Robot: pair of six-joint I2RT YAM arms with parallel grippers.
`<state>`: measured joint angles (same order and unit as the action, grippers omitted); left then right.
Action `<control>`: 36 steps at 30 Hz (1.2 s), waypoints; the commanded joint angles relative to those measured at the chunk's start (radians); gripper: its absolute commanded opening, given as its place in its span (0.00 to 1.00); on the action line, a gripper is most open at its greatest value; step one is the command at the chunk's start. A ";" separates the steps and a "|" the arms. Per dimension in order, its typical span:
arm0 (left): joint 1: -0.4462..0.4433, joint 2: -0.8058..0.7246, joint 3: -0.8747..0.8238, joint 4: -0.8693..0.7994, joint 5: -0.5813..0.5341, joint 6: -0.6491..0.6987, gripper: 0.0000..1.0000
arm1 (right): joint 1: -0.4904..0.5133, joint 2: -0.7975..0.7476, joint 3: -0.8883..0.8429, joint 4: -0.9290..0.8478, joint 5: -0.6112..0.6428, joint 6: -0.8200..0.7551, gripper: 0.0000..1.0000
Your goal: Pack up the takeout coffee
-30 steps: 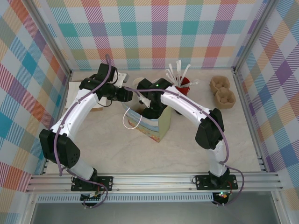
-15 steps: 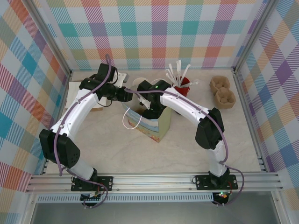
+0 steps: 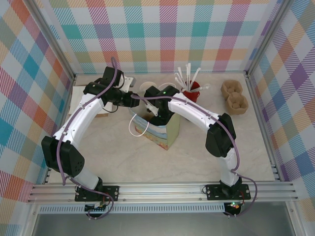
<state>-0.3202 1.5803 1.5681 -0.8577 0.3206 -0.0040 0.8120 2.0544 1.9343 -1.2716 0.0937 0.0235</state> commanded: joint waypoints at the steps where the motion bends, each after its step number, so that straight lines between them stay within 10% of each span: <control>1: -0.005 -0.003 0.005 0.008 -0.007 0.006 0.35 | -0.001 0.027 -0.011 -0.003 -0.018 -0.014 0.78; 36: -0.005 -0.005 0.011 0.005 -0.009 0.007 0.36 | -0.002 0.027 -0.017 -0.003 -0.022 -0.019 0.78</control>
<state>-0.3202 1.5803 1.5681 -0.8577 0.3202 -0.0040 0.8120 2.0651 1.9312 -1.2716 0.0933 0.0170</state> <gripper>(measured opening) 0.357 0.840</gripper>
